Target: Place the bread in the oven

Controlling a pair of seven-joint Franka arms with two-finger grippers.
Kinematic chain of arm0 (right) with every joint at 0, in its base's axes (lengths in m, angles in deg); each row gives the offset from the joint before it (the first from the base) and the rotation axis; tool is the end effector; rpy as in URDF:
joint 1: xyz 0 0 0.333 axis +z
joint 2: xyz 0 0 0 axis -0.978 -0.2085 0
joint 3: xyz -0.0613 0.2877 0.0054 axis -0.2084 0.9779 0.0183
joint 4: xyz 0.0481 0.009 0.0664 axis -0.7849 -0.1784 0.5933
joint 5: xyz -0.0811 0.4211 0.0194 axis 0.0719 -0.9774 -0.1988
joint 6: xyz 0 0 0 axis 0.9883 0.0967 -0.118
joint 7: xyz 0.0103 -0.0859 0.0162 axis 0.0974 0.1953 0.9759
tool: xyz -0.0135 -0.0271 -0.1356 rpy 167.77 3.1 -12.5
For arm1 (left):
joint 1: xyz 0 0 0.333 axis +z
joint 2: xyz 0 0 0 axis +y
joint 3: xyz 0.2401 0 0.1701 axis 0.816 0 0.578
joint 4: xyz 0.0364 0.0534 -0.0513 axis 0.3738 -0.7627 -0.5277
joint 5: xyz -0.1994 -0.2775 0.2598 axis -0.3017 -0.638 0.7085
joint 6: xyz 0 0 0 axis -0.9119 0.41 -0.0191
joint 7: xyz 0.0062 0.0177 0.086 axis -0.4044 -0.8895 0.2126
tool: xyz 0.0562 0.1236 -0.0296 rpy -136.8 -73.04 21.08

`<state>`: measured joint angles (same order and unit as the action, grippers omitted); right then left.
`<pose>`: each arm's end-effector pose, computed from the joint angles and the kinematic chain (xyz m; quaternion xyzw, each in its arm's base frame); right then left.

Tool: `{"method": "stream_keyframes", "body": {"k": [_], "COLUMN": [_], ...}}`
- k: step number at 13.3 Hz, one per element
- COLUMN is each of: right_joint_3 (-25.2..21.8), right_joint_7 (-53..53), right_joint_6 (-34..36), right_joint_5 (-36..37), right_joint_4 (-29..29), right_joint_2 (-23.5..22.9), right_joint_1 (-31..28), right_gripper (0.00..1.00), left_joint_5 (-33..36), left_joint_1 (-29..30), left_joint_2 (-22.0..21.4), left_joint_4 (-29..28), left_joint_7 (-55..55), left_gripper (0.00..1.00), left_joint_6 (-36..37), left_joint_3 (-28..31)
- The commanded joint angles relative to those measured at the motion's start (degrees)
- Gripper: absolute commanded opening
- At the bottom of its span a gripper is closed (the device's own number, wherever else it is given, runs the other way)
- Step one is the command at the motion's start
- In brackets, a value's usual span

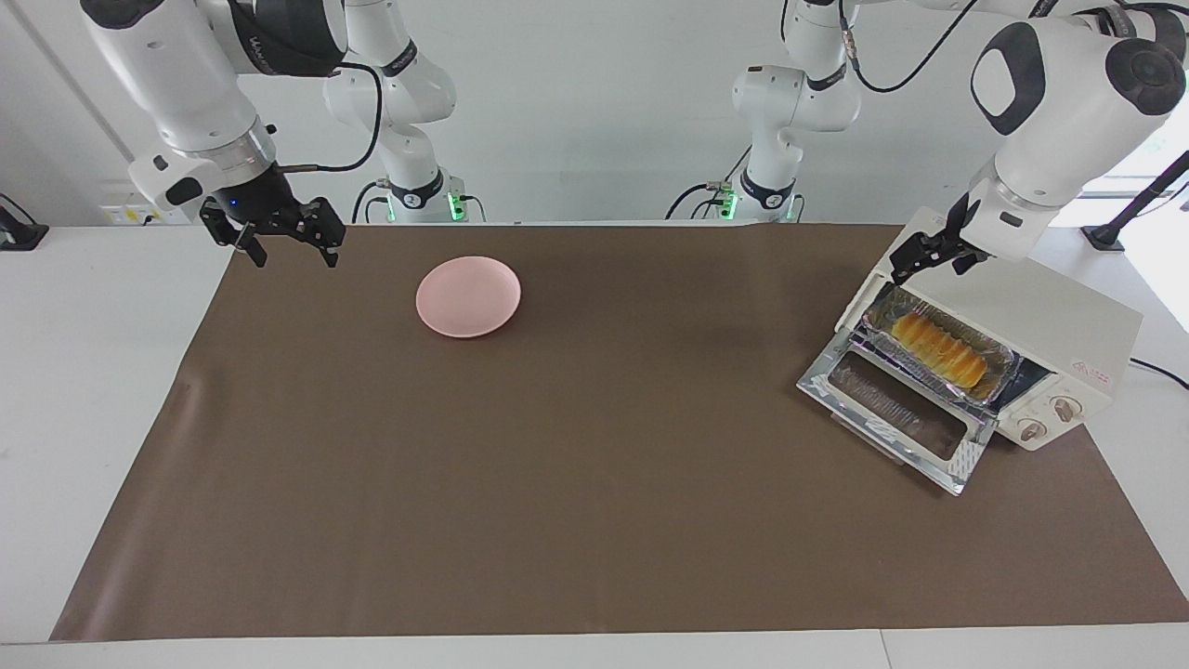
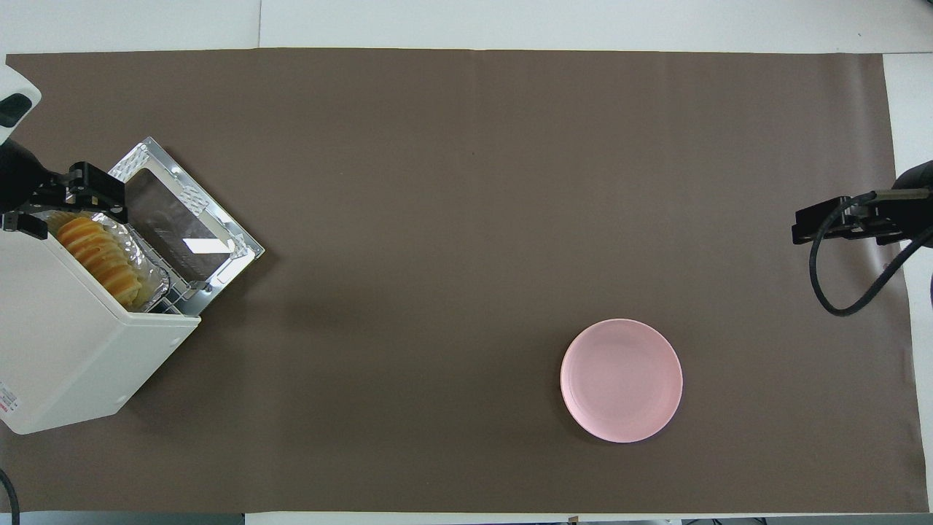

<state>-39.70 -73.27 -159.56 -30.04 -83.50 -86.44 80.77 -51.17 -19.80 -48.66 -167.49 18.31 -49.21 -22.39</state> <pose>0.5781 -0.0062 0.5414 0.9996 -0.0186 -0.0194 0.0016 0.5964 -0.0302 0.5277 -0.9953 -0.0306 0.0916 0.0113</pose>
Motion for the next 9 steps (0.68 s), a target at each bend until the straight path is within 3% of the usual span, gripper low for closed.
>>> {"method": "stream_keyframes", "body": {"k": [1, 3, 9], "right_joint_3": [0.1, 0.1, 0.1], "right_joint_7": [-0.5, -0.5, -0.5], "right_joint_6": [0.9, 0.9, 0.9], "right_joint_5": [-0.9, -0.9, -0.9], "right_joint_4": [-0.4, -0.4, -0.3], "right_joint_2": [0.7, 0.7, 0.7], "right_joint_1": [-0.3, -0.3, -0.3], "right_gripper": [1.0, 1.0, 1.0], "left_joint_5": [-0.3, -0.3, -0.3], "left_joint_1": [9.6, 14.2, 14.1], "left_joint_2": [-1.5, -2.5, -4.4], "left_joint_4": [-1.1, -1.2, -3.3], "left_joint_7": [-0.4, -0.7, -0.7], "left_gripper": [1.0, 1.0, 1.0], "left_joint_6": [2.2, 2.4, 2.7], "left_joint_3": [-11.6, -16.6, -16.7]}}
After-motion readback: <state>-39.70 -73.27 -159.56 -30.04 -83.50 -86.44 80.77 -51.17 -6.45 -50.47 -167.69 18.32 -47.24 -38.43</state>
